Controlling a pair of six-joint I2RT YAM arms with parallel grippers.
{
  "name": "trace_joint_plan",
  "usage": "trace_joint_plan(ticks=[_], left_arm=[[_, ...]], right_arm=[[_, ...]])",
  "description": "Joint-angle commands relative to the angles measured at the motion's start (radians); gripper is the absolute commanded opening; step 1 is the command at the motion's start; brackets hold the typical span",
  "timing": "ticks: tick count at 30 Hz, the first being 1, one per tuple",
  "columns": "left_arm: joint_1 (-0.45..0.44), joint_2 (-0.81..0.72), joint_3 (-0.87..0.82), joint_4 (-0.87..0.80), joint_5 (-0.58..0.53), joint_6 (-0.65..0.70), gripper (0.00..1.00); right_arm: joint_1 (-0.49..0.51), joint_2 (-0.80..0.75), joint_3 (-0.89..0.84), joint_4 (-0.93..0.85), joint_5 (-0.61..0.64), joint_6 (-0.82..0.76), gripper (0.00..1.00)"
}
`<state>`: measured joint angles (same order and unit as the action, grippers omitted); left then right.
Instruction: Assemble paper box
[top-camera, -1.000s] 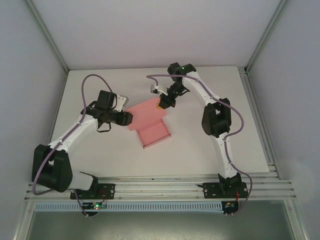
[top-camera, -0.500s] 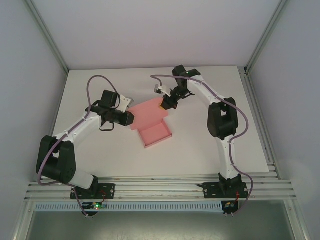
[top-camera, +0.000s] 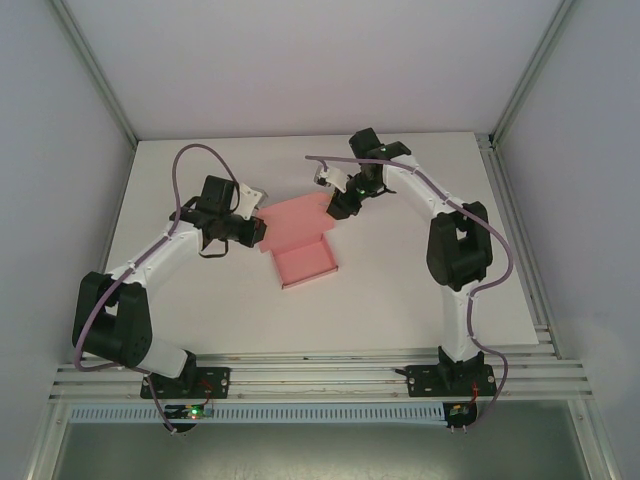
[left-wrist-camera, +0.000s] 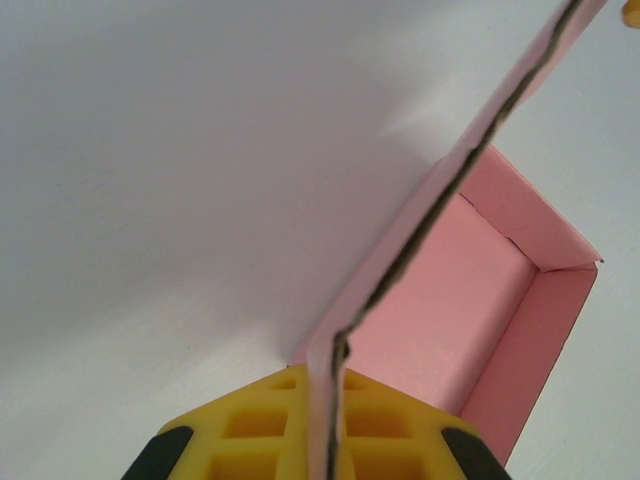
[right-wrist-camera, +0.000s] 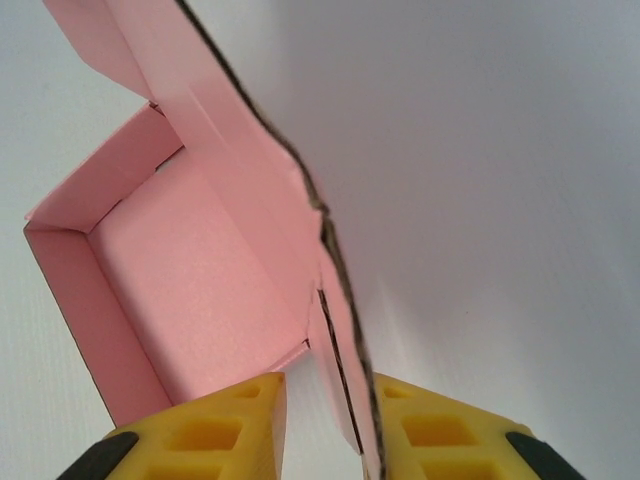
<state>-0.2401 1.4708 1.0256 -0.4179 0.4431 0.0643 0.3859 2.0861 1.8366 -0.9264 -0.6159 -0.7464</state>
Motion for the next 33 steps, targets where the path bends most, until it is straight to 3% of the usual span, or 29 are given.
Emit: trace_joint_plan(ticks=[1,6,8,14,18,21,27,33], left_arm=[[0.005,-0.01,0.041,-0.021,0.017,0.045,0.0],[0.004,0.011,0.06,-0.024,-0.07,-0.012,0.0],[0.005,0.027,0.076,-0.029,-0.113,-0.07,0.0],[-0.034,0.088,0.161,0.02,-0.21,-0.458,0.0],[-0.137,0.095,0.191,0.053,-0.474,-0.641,0.0],[-0.194,0.084,0.185,0.077,-0.626,-0.744,0.0],[-0.239,0.068,0.064,0.292,-0.646,-0.867,0.0],[-0.239,0.079,0.077,0.345,-0.687,-0.858,0.0]], right_arm=[[0.023,0.011,0.052,-0.026,-0.001,-0.009,0.22],[0.036,0.026,0.066,-0.043,0.062,0.053,0.02],[0.053,0.01,0.041,-0.019,0.132,0.129,0.0],[0.146,-0.202,-0.323,0.535,0.511,0.717,0.0],[0.22,-0.312,-0.519,0.86,0.736,1.022,0.0],[0.285,-0.336,-0.568,0.97,0.883,1.105,0.0],[0.369,-0.286,-0.598,1.137,1.04,1.212,0.0],[0.377,-0.273,-0.61,1.164,0.998,1.164,0.0]])
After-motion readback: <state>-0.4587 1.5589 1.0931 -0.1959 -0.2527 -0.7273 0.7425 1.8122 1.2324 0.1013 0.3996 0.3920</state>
